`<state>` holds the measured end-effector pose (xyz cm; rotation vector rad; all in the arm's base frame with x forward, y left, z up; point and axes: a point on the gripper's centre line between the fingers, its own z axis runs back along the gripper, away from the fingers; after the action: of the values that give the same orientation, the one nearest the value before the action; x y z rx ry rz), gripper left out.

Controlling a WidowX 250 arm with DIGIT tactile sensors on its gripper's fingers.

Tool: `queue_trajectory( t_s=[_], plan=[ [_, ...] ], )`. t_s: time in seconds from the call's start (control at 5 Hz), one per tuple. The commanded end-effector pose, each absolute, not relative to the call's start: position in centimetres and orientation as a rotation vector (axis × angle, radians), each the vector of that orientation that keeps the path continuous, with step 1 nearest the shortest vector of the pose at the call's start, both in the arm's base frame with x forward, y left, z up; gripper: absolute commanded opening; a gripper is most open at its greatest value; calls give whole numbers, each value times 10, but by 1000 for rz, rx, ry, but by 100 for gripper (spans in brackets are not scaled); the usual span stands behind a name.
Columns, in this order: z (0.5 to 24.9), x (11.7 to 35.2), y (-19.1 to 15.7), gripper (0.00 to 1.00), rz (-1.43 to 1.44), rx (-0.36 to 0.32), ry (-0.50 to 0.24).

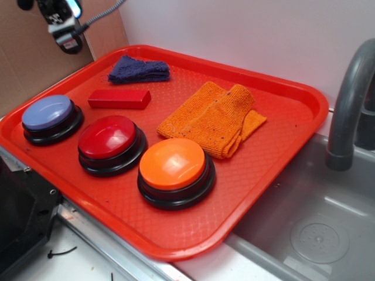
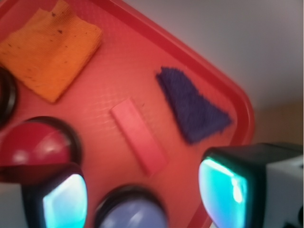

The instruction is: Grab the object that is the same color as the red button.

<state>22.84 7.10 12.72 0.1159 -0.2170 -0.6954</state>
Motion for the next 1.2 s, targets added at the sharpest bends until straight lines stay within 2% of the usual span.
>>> queue_trajectory(
  t_s=[0.0, 0.2, 0.6, 0.8, 1.0],
  plan=[
    [108, 253, 71, 100, -1013, 49, -299],
    [92, 253, 63, 100, -1077, -10, -258],
    [59, 252, 57, 100, -1056, -11, -196],
    [48, 251, 57, 100, -1046, -24, -191],
    [35, 248, 55, 100, -1044, -21, -146]
  ],
)
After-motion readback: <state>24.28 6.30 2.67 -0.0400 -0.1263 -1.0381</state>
